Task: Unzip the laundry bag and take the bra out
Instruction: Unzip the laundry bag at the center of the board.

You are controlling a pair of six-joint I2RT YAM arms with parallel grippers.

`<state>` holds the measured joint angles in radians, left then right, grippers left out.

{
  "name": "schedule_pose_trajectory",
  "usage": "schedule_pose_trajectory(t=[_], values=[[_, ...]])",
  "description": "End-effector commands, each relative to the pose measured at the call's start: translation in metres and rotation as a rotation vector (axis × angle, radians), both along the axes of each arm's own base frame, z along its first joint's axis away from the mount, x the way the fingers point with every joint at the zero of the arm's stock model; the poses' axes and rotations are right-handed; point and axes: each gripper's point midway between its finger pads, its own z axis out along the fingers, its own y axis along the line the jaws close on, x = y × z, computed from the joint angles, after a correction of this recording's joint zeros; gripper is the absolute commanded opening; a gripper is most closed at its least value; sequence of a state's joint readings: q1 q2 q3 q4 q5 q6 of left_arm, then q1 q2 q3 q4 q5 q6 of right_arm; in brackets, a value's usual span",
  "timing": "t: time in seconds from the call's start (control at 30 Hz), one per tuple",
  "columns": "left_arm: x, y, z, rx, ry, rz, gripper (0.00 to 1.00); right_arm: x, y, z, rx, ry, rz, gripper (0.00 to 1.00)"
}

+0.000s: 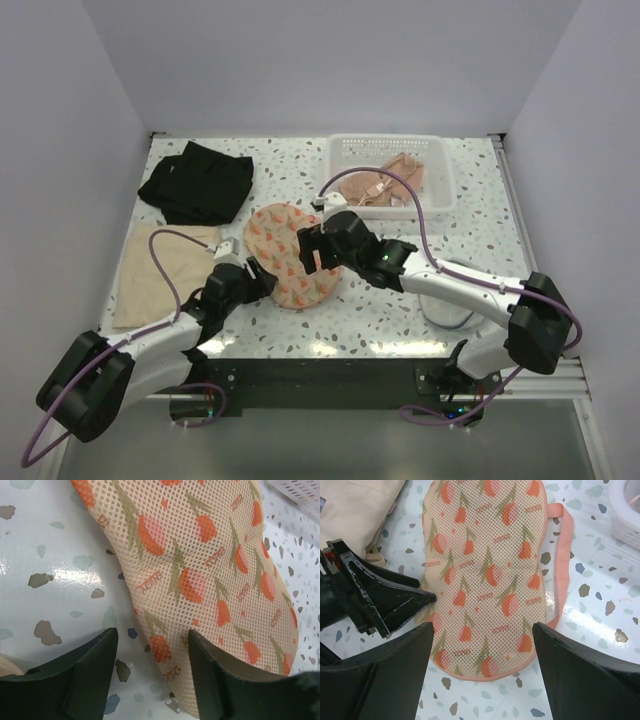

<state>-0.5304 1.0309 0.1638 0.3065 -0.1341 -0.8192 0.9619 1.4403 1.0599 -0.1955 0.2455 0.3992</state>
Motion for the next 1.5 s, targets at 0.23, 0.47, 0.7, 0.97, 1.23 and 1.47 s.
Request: schedule_pose_trajectory(t=[0.23,0.47,0.7,0.97,1.23,1.47], values=[[0.027,-0.022,0.032,-0.098,-0.102,-0.011,0.26,-0.008,-0.018,0.006,0.005,-0.033,-0.013,0.84],[0.041,-0.021,0.050,-0.110,-0.080,0.062,0.00,-0.018,-0.025,0.002,0.011,-0.057,0.036,0.84],[0.053,-0.010,0.078,-0.163,-0.088,0.202,0.00,-0.036,-0.027,0.015,0.128,-0.150,0.103,0.84],[0.063,-0.015,0.106,-0.237,-0.122,0.246,0.00,-0.066,-0.001,0.003,0.183,-0.233,0.201,0.80],[0.062,-0.036,0.129,-0.287,-0.136,0.145,0.00,-0.095,0.045,-0.022,0.204,-0.233,0.266,0.70],[0.051,-0.050,0.129,-0.292,-0.082,0.050,0.00,-0.076,0.051,-0.032,0.208,-0.326,0.205,0.58]])
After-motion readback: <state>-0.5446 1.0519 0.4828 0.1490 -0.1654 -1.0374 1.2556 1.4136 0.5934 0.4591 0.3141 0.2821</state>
